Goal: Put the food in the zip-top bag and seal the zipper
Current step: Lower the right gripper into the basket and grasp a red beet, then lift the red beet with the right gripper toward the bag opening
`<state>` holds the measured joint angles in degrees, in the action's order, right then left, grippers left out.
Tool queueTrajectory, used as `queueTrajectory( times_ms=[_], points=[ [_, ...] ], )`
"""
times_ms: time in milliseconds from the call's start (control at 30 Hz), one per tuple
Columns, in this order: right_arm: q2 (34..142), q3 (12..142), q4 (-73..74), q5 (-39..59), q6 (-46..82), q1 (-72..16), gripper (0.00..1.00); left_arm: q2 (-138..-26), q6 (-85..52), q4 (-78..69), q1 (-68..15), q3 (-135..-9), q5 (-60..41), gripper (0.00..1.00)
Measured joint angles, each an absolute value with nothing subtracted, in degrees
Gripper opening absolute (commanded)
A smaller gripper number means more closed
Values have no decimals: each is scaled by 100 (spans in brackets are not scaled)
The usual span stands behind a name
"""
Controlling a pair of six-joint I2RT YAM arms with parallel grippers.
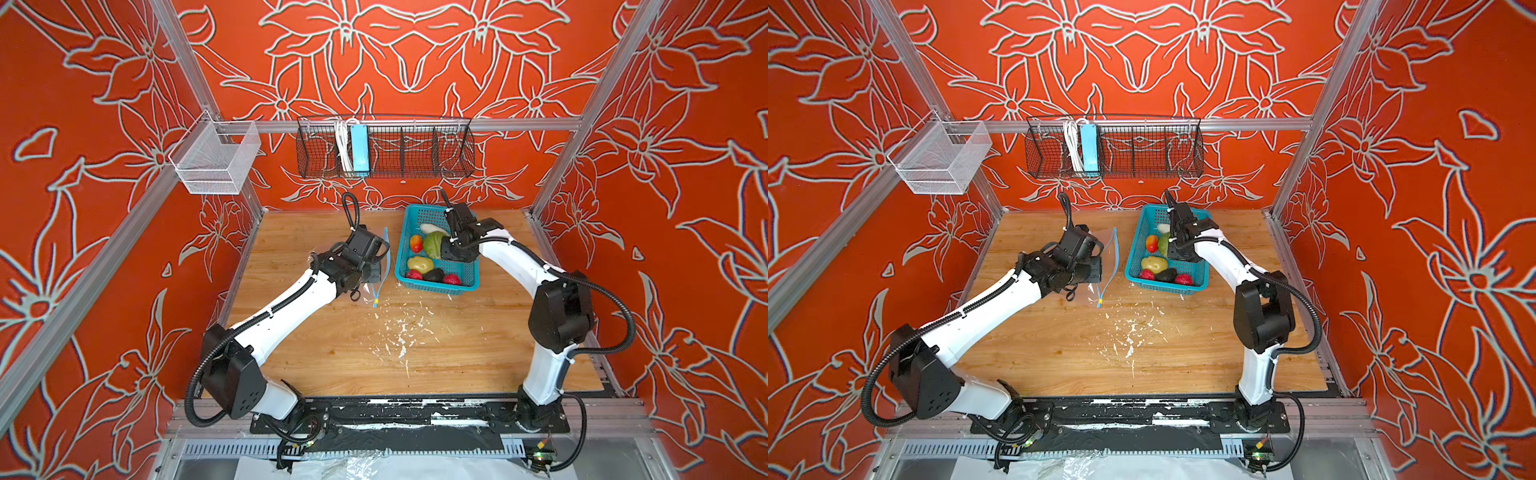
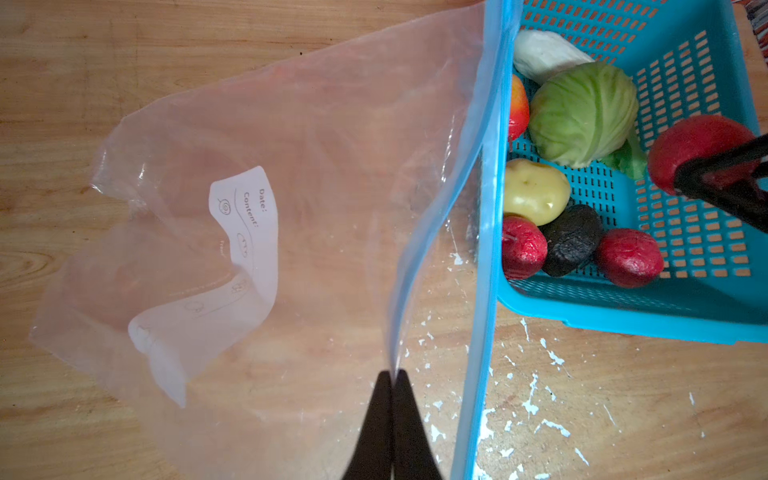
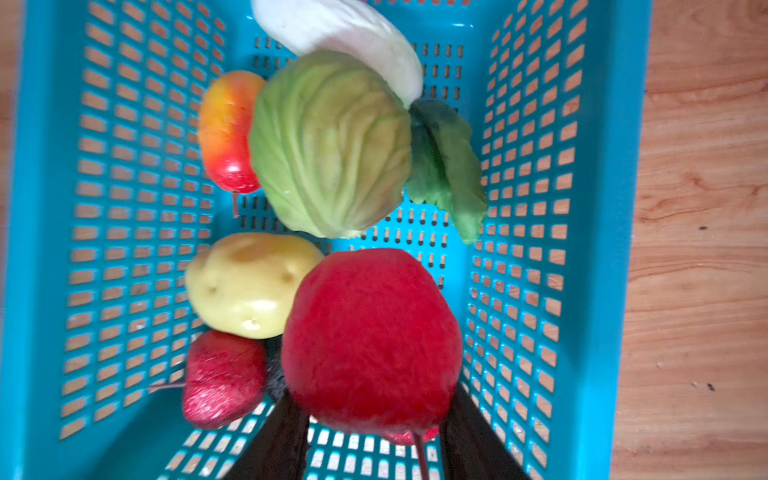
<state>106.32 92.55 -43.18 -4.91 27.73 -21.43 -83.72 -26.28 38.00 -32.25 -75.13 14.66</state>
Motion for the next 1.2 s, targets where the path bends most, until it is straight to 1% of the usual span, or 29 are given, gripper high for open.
queueTrajectory(
  times_ms=[267,567,867,1200],
  points=[
    [10160,8825,-3815,-27,2928,-2150,42,-8372,-2611,3800,-3223,-7513,1424,0],
    [9660,8541,-3260,764,3164,-2272,41,-8372,-2606,3804,-3223,-7516,1352,0],
    [9054,7972,-2563,1146,3511,-2635,41,-8372,-2639,3854,-3188,-7522,1267,0],
    [8927,7804,-1988,1251,3780,-3164,41,-8372,-2663,3854,-3048,-7522,1181,0]
  ],
)
